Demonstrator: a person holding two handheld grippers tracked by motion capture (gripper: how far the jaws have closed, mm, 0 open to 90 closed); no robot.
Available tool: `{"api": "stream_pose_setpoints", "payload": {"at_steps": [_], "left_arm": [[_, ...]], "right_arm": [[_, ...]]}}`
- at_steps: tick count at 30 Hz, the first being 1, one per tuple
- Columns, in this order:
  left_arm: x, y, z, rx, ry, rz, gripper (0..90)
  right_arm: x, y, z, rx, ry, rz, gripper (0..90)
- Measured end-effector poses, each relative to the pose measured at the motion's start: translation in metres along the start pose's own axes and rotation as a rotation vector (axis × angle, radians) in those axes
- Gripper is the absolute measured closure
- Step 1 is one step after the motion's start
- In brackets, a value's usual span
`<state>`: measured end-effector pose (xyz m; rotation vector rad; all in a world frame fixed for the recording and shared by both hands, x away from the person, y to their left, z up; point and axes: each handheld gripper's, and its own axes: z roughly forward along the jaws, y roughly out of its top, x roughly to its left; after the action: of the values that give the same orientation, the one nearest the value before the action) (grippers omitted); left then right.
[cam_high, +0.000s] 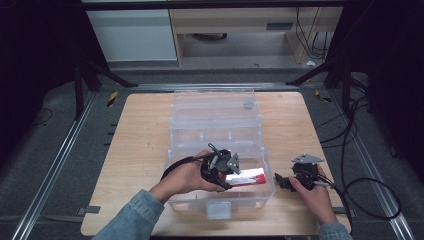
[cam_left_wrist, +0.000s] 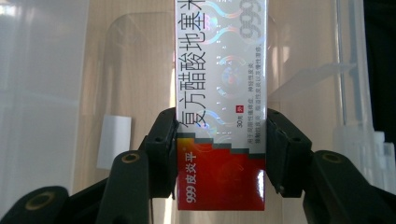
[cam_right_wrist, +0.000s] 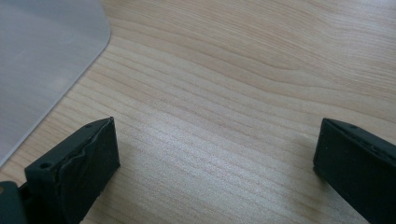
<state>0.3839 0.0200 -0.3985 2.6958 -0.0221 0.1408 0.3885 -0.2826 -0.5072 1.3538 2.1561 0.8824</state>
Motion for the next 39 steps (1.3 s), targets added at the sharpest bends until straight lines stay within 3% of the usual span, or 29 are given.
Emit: {"api": "stream_pose_setpoints", "payload": {"at_steps": [14, 39], "left_arm": [[0.004, 0.004, 0.017, 0.007, -0.056, 0.005, 50.7], [0.006, 0.004, 0.039, 0.053, -0.071, 0.003, 50.7]], "right_arm": [[0.000, 0.000, 0.000, 0.000, 0.000, 0.002, 0.5], [0.000, 0.000, 0.000, -0.001, 0.002, -0.001, 0.5]]}}
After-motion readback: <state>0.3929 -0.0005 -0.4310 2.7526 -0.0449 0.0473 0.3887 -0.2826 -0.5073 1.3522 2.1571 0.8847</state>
